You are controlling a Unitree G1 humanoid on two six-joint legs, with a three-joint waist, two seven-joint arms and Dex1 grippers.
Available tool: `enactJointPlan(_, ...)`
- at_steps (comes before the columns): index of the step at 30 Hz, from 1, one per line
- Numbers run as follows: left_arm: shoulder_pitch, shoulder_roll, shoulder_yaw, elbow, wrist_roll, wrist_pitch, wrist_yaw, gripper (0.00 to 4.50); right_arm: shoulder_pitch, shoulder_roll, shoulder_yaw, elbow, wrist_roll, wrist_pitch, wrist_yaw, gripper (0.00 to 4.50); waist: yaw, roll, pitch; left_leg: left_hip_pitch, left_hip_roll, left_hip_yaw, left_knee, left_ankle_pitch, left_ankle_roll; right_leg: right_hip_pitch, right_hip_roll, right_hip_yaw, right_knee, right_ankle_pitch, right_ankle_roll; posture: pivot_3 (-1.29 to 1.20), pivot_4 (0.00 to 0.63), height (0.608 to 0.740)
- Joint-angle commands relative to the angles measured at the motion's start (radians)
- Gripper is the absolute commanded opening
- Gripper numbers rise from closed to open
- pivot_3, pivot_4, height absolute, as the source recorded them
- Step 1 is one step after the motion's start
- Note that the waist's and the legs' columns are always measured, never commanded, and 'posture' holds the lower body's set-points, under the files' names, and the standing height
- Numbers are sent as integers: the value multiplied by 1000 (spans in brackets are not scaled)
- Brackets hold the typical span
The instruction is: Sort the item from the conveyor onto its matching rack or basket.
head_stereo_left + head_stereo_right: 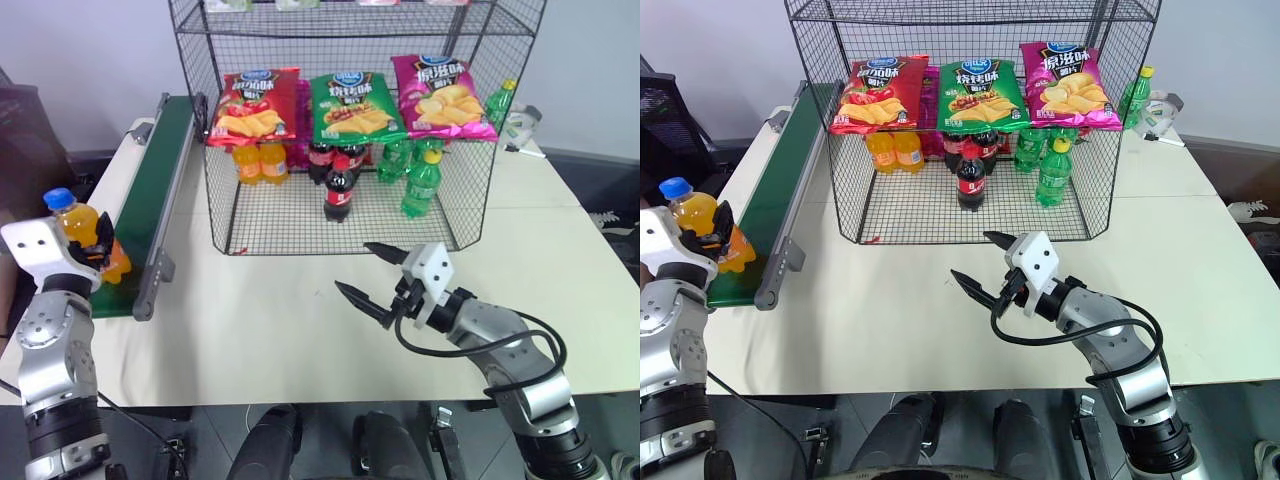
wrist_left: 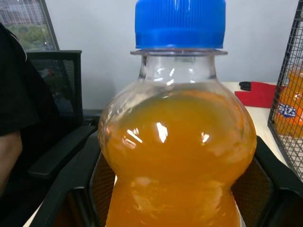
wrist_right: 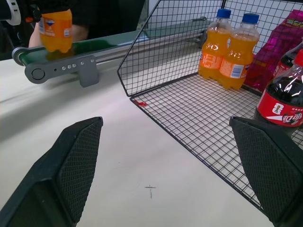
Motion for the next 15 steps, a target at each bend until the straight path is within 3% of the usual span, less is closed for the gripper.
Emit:
enactJointPlan(1,-42,21,7,-143,-56,1,-21,3136,-1,-7,-21,-48,17,-9,2,4500,0,-1,0,0,0,0,0,0,0,0,0,0,0,0,0,0,150,740)
enactJointPlan(6,-102,49,-47,-250,-141,98,-89,3136,1,-14,-26,-43,17,-15,6,4500,0,-1,0,0,0,0,0,0,0,0,0,0,0,0,0,0,150,740)
enactJointPlan(9,-152,56,-165,-318,-216,224,-175,3136,5,-16,-32,-31,15,-27,11,4500,0,-1,0,0,0,0,1,0,0,1,0,0,0,0,0,0,150,740)
enactJointPlan(15,-261,-46,-370,-216,-123,255,-177,3136,15,-11,-38,-22,8,-41,4,4500,-4,-1,0,0,0,0,1,0,0,4,1,-1,0,0,0,0,150,740)
